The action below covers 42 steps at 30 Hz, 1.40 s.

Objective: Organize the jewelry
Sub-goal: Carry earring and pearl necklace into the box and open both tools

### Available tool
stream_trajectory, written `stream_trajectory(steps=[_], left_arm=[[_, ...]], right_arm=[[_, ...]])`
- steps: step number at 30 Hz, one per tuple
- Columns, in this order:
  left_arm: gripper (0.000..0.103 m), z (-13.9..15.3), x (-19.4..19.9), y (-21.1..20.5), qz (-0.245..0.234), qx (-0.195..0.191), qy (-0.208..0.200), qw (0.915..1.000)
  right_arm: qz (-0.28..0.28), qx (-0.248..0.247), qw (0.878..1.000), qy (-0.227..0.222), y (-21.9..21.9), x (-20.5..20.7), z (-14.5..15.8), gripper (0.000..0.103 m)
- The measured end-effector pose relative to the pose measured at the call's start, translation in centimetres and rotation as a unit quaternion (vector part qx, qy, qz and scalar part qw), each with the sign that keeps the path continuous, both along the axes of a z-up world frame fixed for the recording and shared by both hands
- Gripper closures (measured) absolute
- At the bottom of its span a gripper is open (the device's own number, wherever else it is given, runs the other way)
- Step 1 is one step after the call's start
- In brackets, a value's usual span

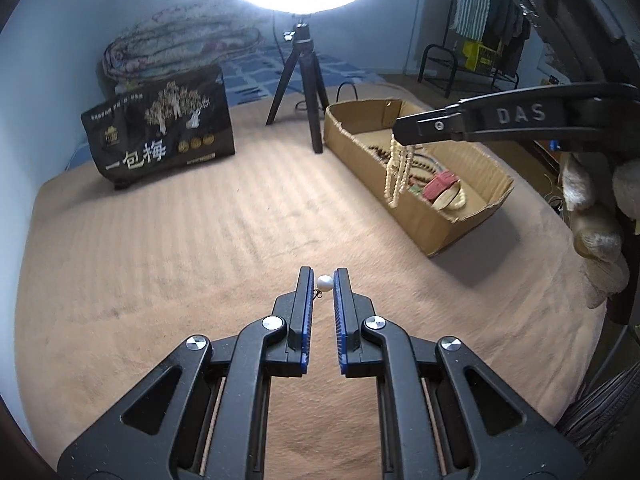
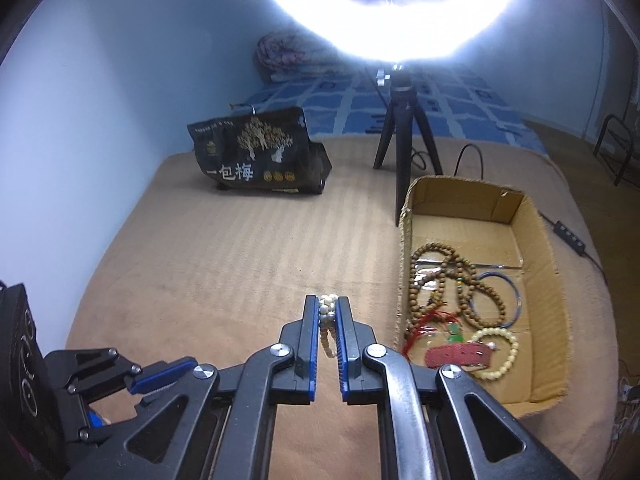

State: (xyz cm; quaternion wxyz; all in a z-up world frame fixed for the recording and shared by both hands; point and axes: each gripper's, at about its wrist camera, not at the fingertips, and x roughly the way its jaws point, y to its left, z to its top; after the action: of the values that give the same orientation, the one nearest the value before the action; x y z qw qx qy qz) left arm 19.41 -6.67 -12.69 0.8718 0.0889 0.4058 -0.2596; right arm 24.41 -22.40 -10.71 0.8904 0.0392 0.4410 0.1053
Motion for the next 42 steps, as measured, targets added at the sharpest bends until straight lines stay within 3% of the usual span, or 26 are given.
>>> stream_trajectory(steps=[14, 42], left_arm=[[0.094, 2.4, -0.2, -3.6, -0.015, -0.022, -0.026, 0.9993], [0.094, 2.6, 4.3, -11.8, -0.02, -0.05, -0.028, 0.9982]], right_arm=[[-0.021, 0.003, 0.999, -0.035, -4.4, -3.6, 3.2, 0.098], [-0.073, -0.021, 0.996, -0.037, -11.2, -5.2, 2.7, 0.098]])
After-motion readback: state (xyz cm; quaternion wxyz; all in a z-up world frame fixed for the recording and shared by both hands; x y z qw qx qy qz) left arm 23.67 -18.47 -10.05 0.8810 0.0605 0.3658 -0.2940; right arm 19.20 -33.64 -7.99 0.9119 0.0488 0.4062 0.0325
